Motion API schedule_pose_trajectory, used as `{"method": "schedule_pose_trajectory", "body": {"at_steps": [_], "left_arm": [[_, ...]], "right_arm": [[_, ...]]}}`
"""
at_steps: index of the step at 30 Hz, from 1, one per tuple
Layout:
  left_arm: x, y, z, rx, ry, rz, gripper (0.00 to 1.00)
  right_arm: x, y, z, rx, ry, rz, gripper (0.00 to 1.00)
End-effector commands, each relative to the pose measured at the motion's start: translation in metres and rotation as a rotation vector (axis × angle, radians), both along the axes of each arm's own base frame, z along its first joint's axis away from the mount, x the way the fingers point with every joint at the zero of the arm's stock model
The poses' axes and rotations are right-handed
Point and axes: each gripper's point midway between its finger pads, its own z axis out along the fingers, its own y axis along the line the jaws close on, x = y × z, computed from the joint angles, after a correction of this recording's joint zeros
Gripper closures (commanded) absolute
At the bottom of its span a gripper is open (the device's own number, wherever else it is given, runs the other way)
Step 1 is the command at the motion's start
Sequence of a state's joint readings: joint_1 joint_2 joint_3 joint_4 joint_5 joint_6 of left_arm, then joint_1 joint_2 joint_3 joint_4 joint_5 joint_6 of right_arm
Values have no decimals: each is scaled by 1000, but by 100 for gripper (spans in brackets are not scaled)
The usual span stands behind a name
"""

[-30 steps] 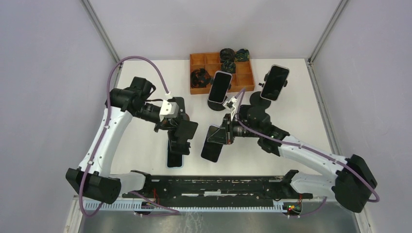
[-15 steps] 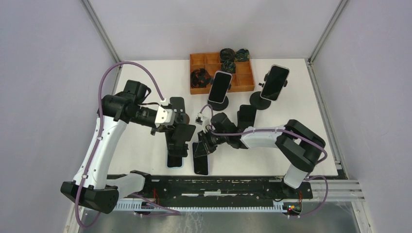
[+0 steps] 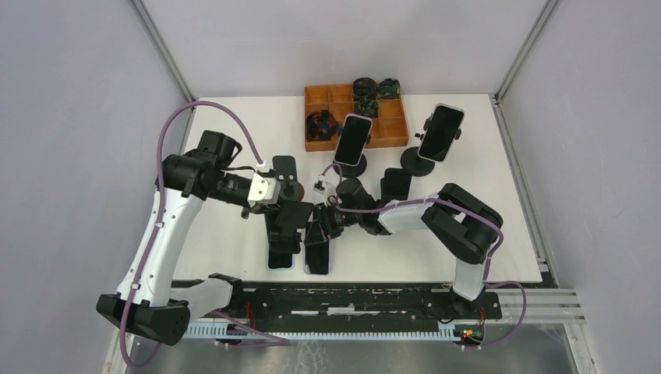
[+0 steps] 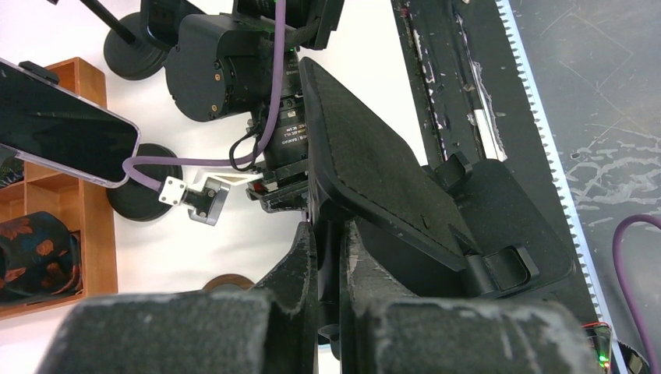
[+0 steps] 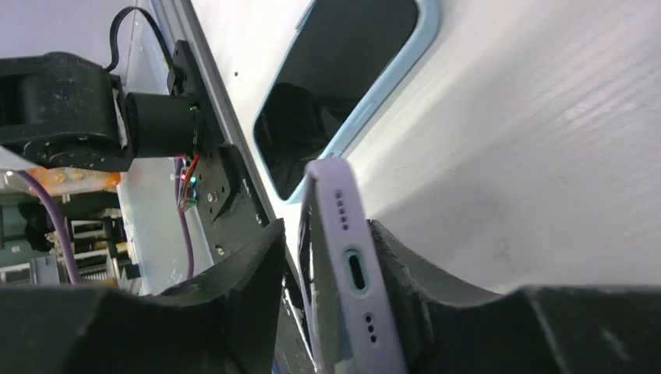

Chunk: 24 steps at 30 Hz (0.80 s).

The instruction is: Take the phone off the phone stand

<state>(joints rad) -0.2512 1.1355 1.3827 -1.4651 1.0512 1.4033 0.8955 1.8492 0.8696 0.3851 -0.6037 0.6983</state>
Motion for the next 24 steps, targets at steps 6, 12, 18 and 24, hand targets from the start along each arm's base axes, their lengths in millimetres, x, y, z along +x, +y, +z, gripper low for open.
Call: {"method": "schedule_pose_trajectory", "body": {"at_steps": [6, 12, 18, 24], "left_arm": [[-4, -5, 8, -47, -44, -42, 98], [-3, -6, 8, -48, -43, -43, 98], [-3, -6, 9, -53, -42, -45, 98], [-3, -7, 10, -57, -36, -44, 98]], "right_arm": [[34, -15, -11, -116, -116, -172, 22], [53, -41, -10, -258, -230, -308, 2], [60, -44, 3, -319, -309, -302, 2], [64, -41, 58, -219, -409, -296, 2]]}}
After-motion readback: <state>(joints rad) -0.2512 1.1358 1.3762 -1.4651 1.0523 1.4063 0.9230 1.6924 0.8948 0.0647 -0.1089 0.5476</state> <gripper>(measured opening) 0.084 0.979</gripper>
